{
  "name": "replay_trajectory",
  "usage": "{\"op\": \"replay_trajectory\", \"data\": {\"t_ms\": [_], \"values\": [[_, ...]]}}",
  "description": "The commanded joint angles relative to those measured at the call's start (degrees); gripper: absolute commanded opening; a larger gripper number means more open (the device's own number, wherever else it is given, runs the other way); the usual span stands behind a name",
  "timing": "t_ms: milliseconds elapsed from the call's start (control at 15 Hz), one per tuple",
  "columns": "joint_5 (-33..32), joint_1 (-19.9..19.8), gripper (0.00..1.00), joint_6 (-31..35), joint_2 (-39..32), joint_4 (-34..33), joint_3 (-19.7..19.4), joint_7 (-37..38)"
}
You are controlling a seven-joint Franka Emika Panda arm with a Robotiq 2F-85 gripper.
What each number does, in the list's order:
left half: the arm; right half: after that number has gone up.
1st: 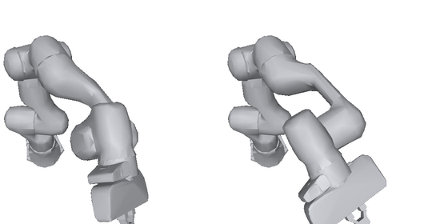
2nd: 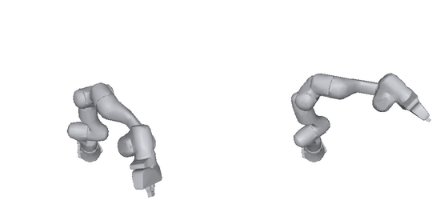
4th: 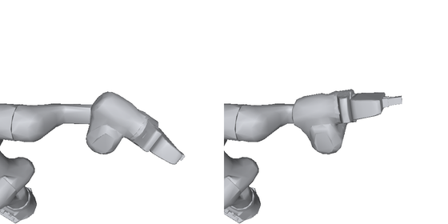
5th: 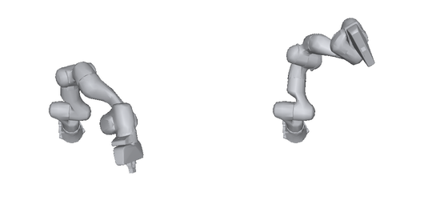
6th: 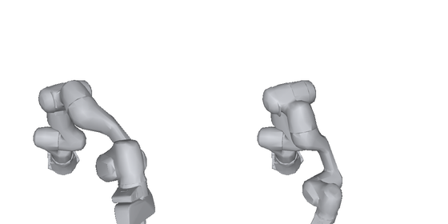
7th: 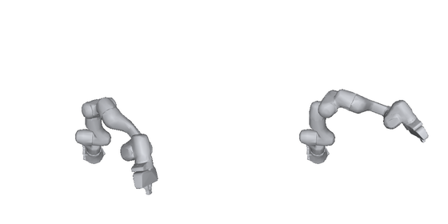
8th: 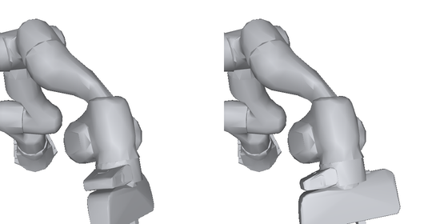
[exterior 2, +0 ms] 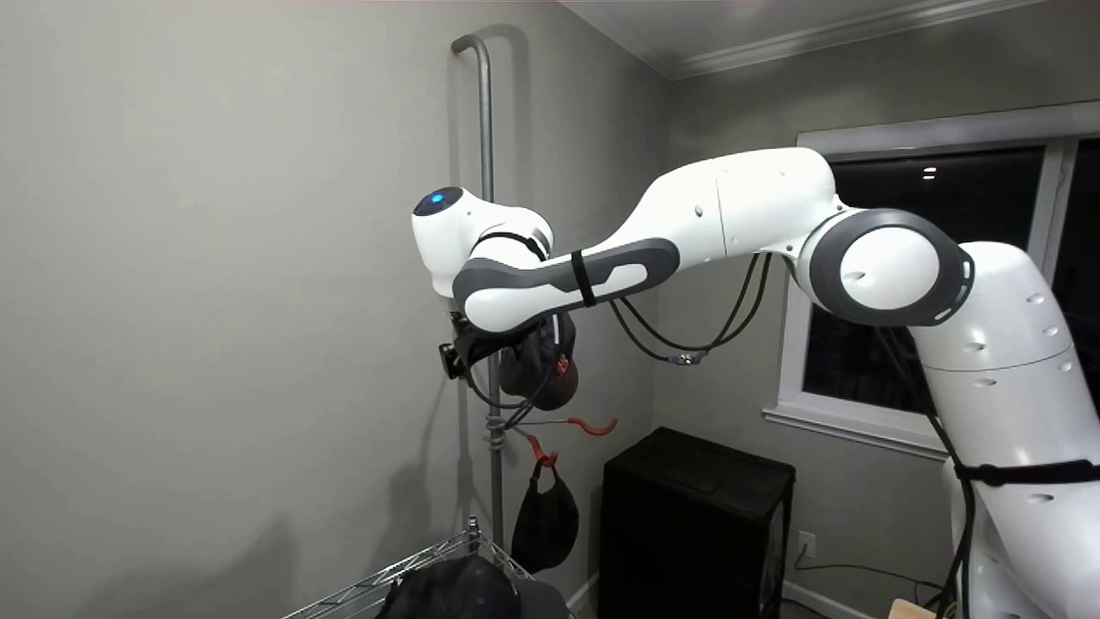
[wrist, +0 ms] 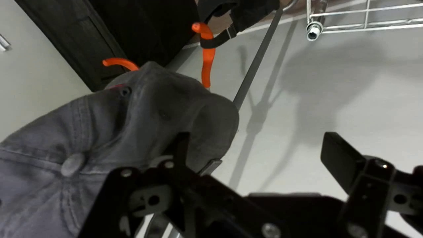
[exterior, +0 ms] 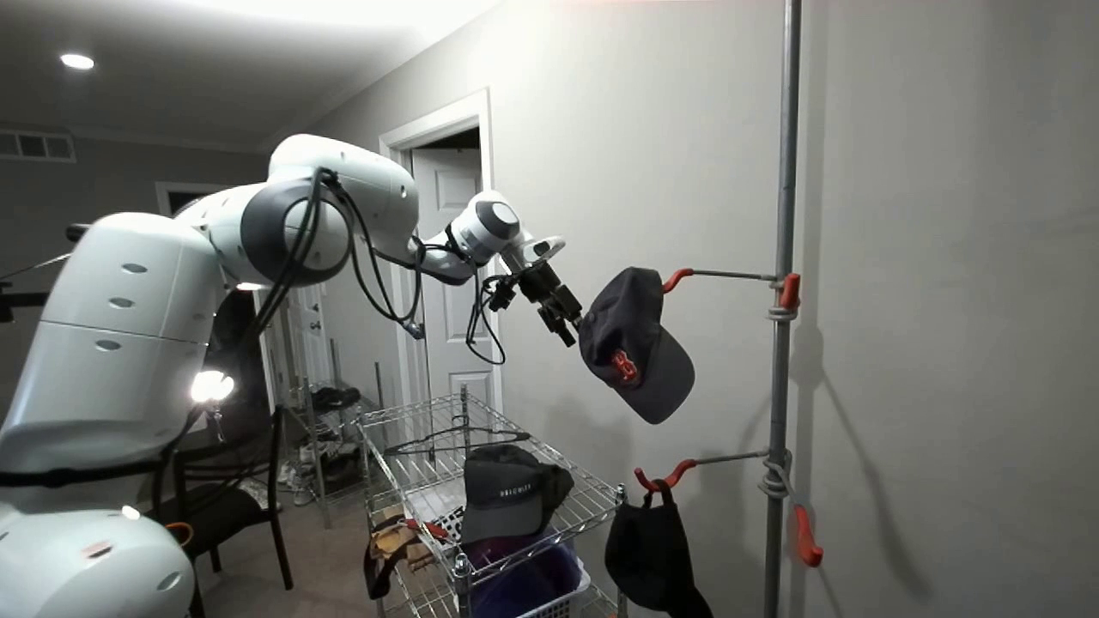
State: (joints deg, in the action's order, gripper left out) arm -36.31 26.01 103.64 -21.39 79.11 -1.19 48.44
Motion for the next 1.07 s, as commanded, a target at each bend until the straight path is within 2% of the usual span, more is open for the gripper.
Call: {"op": "replay_trajectory", "data": {"t_ms": [0,200,267,600,1000], "values": [[-5.69,-0.59,1.0,-2.35,1.9,1.7,0.56,11.1],[-10.84,-0.07,1.0,-7.41,1.5,1.26,1.58,18.17],[-10.62,-0.58,1.0,-7.01,1.93,1.99,3.16,16.17],[-12.53,-0.82,1.0,-8.06,2.94,3.06,6.39,17.49],[-14.6,-1.91,1.0,-9.3,4.86,4.34,6.8,18.62]]}}
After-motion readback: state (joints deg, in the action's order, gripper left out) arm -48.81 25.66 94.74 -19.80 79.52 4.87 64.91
